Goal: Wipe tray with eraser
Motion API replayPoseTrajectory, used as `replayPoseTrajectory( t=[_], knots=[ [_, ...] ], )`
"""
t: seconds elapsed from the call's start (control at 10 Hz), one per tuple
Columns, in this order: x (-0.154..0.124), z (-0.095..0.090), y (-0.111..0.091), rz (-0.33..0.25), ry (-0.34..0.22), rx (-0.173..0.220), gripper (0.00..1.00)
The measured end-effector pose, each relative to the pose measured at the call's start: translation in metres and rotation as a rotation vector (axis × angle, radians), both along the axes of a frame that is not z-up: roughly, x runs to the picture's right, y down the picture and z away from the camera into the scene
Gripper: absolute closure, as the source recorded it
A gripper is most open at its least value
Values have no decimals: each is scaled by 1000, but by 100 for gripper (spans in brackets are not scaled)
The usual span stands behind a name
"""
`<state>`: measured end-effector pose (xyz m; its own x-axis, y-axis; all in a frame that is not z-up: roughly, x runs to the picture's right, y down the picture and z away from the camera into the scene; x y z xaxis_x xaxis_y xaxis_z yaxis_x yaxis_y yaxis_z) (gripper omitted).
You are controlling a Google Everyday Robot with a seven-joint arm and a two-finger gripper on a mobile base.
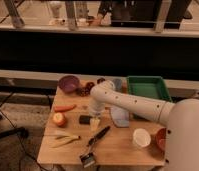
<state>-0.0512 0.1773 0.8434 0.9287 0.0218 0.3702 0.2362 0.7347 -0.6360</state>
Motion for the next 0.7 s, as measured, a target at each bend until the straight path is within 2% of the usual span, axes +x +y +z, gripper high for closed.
replayPoseTrajectory(
  t=[0.3, 0.7],
  knots=[
    [-16, 3, -6, -20, -19, 13, 20],
    [-13, 18, -4, -28, -16, 15, 20]
  ],
)
